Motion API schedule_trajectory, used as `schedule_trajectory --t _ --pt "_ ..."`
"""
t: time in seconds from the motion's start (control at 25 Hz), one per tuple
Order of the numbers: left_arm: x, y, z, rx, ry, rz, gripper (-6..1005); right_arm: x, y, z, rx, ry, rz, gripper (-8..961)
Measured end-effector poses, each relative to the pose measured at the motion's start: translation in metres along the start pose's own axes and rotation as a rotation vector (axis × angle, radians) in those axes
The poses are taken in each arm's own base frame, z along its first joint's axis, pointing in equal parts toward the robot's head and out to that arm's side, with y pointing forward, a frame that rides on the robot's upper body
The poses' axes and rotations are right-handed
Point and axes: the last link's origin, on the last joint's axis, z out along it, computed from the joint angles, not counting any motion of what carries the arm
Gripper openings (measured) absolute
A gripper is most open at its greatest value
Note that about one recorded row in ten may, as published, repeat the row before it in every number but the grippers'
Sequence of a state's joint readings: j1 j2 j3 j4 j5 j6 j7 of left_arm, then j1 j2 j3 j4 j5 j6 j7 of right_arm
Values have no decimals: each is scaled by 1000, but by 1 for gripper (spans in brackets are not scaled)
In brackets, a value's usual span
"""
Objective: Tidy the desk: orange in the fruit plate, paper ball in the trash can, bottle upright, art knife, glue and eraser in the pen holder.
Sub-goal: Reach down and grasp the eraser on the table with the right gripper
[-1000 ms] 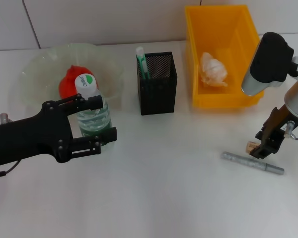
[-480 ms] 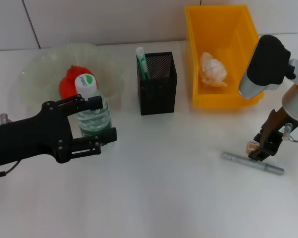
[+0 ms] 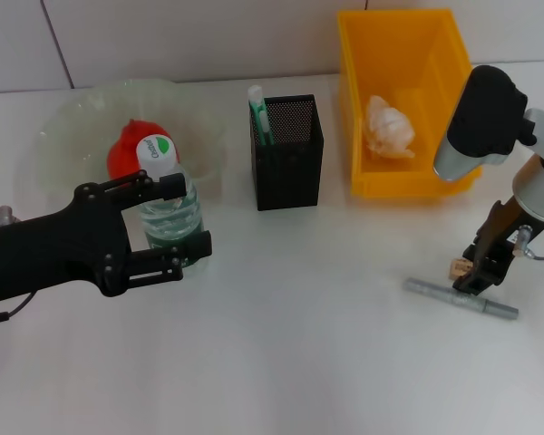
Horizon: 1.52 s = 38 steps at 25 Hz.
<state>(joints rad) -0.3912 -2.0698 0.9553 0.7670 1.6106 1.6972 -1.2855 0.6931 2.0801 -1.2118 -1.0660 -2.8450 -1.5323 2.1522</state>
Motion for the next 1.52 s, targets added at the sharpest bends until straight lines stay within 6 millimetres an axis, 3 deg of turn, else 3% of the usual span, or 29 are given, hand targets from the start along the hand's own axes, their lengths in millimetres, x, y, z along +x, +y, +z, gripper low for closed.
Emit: schedule_trajectory --t 1.28,1.52 --pt "1 0 0 -2 2 1 806 -2 0 0 5 5 3 409" --pt "2 0 1 -3 9 2 806 -1 0 0 8 11 8 327"
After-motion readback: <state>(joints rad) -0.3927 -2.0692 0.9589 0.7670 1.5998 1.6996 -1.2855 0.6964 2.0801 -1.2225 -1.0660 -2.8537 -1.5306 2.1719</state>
